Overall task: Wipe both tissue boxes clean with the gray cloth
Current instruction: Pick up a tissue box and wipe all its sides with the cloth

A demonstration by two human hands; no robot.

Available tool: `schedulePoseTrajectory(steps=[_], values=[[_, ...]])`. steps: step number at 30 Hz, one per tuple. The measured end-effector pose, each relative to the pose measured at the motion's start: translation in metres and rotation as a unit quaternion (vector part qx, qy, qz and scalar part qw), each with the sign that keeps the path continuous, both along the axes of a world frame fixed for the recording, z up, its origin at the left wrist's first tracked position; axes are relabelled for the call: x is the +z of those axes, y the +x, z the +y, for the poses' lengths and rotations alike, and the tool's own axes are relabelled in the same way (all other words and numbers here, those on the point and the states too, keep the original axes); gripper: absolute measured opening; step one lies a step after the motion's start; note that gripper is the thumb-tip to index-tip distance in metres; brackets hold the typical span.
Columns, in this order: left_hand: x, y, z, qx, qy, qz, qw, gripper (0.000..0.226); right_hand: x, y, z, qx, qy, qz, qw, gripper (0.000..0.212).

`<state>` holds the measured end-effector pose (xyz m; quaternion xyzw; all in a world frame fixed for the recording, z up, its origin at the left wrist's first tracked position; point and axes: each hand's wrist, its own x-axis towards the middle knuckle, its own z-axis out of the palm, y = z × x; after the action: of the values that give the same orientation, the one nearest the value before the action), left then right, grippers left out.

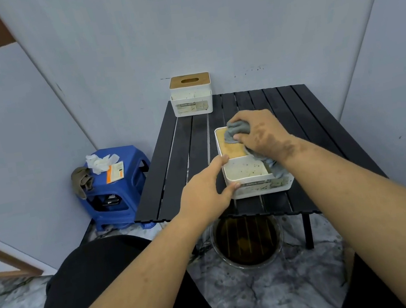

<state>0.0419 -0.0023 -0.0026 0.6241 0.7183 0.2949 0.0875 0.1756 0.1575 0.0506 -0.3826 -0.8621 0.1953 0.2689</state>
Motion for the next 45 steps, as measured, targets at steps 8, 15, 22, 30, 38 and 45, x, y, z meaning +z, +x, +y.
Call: schedulePoseTrajectory(steps=[8,15,22,30,38,45], values=[[0.002,0.002,0.002,0.016,0.014,0.047,0.999,0.062,0.012,0.005,0.011,0.063,-0.066,-0.025,0.996,0.037],[0.001,0.002,0.007,0.008,0.020,0.048,0.999,0.060,0.021,0.063,0.042,-0.065,-0.059,-0.097,0.991,0.033],[-0.003,0.001,0.012,0.019,0.021,0.023,0.999,0.055,0.011,0.000,0.004,0.015,-0.040,-0.102,0.994,0.031],[0.003,0.012,0.014,0.041,0.030,0.039,0.998,0.052,0.018,0.008,0.023,0.030,0.003,-0.165,0.986,0.031],[0.001,0.015,0.015,0.041,0.044,0.052,0.997,0.052,0.004,0.076,0.046,0.033,-0.019,-0.116,0.992,0.037],[-0.002,0.015,0.017,0.039,0.052,0.046,0.997,0.050,-0.006,0.096,0.008,0.037,-0.040,-0.013,0.998,0.034]])
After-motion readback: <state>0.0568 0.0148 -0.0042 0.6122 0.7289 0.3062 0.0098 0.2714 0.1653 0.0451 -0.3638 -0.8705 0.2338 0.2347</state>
